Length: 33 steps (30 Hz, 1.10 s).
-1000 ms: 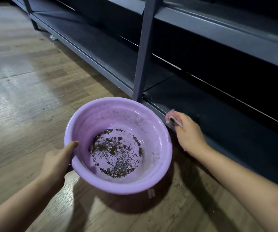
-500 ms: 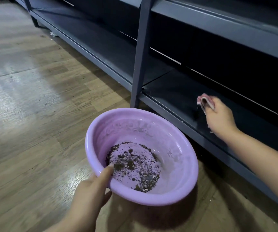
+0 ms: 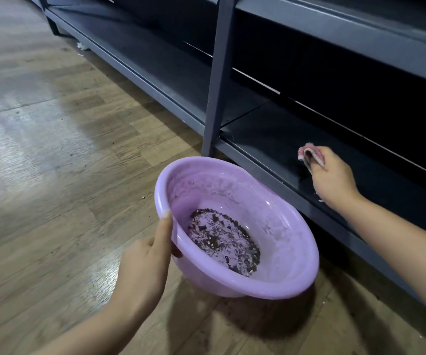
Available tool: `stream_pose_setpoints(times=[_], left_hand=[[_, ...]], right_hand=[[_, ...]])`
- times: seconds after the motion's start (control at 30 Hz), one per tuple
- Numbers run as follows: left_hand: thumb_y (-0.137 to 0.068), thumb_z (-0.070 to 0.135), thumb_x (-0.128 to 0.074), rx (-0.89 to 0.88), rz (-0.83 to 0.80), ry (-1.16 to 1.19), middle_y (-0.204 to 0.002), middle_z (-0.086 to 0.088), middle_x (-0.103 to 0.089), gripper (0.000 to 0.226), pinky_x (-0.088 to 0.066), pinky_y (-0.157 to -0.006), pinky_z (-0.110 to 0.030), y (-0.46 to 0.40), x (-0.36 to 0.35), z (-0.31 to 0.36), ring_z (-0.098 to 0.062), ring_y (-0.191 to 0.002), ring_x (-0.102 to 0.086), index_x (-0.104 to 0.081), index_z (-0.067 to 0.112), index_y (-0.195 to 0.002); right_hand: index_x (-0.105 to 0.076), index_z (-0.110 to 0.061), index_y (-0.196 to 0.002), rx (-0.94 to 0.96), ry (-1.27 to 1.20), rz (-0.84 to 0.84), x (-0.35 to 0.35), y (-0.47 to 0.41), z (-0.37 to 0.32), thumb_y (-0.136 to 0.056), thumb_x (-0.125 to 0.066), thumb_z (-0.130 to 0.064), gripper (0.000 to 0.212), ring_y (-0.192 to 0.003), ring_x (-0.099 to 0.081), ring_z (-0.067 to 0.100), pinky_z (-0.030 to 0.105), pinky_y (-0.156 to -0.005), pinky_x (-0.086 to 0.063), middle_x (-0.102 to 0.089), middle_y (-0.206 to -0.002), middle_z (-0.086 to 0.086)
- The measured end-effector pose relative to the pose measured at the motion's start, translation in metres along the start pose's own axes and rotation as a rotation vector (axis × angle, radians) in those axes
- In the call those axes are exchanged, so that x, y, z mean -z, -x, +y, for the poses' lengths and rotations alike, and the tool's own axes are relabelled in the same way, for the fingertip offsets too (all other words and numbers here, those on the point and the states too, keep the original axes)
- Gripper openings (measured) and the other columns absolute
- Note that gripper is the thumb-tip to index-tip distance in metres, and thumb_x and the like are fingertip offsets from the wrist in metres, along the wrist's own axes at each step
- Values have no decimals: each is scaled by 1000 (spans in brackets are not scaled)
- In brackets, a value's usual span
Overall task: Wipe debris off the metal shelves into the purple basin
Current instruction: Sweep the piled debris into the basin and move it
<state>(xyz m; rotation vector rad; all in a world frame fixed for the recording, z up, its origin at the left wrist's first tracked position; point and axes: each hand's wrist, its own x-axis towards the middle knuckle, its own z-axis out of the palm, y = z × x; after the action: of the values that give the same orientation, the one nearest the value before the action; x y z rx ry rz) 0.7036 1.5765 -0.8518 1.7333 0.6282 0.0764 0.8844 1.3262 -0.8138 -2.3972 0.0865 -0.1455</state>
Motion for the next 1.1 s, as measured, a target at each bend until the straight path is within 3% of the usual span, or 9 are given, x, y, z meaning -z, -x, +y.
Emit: stream_pose_setpoints(times=[0.07, 0.13, 0.27, 0.5, 0.6, 0.73, 0.83, 1.0, 1.1], left_hand=[[-85, 67, -43, -89, 2, -38, -68, -3, -59, 69, -42, -65, -31, -1, 0, 5, -10, -60, -53, -63, 10, -53], [-82, 71, -48, -132, -32, 4, -77, 3, -56, 68, -47, -77, -34, -4, -5, 4, -11, -77, -58, -63, 10, -56], [-64, 74, -48, -92, -14, 78, -83, -15, -63, 70, -50, -87, -58, -10, -6, -3, -36, -87, -62, -61, 5, -71], [-63, 74, -47, -97, 5, 92, -83, -24, -61, 80, -49, -85, -60, -12, -7, -4, -39, -84, -60, -59, -3, -78], [-63, 74, -46, -89, 27, 85, -81, -22, -61, 77, -49, -85, -59, -13, -7, -3, -34, -74, -58, -59, 0, -75], [-66, 72, -44, -98, 42, 66, -74, -20, -61, 65, -49, -81, -54, -13, -8, -2, -23, -67, -56, -59, 10, -71], [-69, 70, -43, -120, 57, 62, -73, -22, -60, 63, -49, -78, -55, -15, -9, -3, -20, -67, -56, -58, 9, -72], [-69, 68, -45, -118, 65, 66, -78, -30, -56, 72, -48, -77, -56, -15, -8, -4, -22, -67, -54, -56, -3, -72], [-69, 69, -45, -118, 85, 51, -81, -32, -55, 79, -47, -79, -57, -15, -8, -6, -40, -69, -54, -53, -10, -75]], right_hand=[[-56, -25, -115, -24, 16, -7, 3, 0, 2, -100, -36, -32, 26, -83, -53, 21, 40, -65, -53, -53, -105, -2], [-55, -26, -114, -48, 28, -12, 6, -2, 5, -100, -35, -28, 24, -79, -53, 23, 41, -69, -52, -53, -96, -3], [-55, -27, -109, -84, 50, 3, 11, -11, 17, -98, -35, -23, 23, -73, -55, 26, 37, -58, -51, -54, -91, 0], [-51, -25, -122, -214, 46, 8, 10, -46, 50, -100, -37, -35, 28, -85, -54, 30, 26, -49, -42, -54, -107, 7], [-50, -24, -128, -264, 118, 90, 4, -64, 65, -100, -39, -33, 31, -96, -60, 37, 46, -68, -55, -58, -115, 13], [-50, -21, -129, -280, 185, 79, -13, -78, 88, -96, -38, -43, 41, -105, -58, 43, 57, -90, -47, -57, -122, 19], [-47, -19, -133, -240, 242, 48, -27, -88, 105, -80, -30, -60, 70, -115, -52, 42, 53, -101, -39, -50, -132, 20], [-47, -13, -136, -81, 186, -16, -30, -97, 97, -98, -43, -28, 41, -127, -43, 35, 42, -109, -31, -46, -139, 18], [-46, -9, -135, -66, 173, -6, -30, -99, 96, -100, -40, -19, 38, -124, -46, 34, 38, -104, -33, -49, -136, 19]])
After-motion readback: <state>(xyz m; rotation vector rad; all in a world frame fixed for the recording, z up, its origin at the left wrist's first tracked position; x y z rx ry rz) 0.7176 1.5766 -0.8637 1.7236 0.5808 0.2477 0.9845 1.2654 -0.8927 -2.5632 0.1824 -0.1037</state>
